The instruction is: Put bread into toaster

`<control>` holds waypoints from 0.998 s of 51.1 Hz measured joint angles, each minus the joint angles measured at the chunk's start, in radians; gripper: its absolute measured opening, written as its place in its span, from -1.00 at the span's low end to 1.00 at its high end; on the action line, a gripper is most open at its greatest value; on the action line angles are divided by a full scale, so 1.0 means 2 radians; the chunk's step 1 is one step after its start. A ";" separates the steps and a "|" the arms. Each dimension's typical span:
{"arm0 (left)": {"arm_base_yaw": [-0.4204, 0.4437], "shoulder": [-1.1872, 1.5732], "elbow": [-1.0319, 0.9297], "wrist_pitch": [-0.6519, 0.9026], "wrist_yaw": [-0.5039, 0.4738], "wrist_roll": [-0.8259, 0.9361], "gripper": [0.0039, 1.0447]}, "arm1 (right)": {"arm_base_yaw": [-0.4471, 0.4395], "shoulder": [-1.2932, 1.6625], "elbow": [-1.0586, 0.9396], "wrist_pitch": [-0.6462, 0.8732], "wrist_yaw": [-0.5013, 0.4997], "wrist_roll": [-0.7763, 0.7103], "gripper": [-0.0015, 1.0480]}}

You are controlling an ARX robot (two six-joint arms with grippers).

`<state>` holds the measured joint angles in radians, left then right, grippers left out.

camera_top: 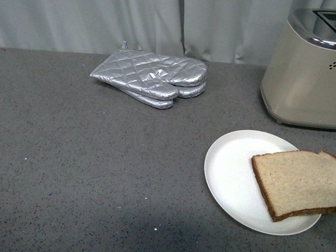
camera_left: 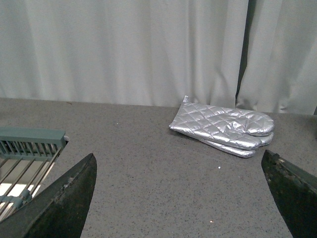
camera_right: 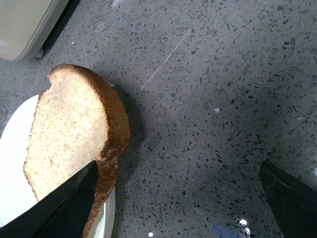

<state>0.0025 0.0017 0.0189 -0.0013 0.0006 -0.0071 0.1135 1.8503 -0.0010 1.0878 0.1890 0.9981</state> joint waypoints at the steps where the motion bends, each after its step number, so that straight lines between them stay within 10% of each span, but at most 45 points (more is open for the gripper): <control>1: 0.000 0.000 0.000 0.000 0.000 0.000 0.88 | 0.000 0.004 0.000 0.003 -0.001 0.002 0.82; 51: 0.000 0.000 0.000 0.000 0.000 0.000 0.88 | -0.017 0.050 0.100 -0.020 -0.026 0.018 0.82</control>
<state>0.0025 0.0017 0.0189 -0.0013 0.0006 -0.0071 0.0792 1.9507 0.1982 1.0481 0.1379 1.0340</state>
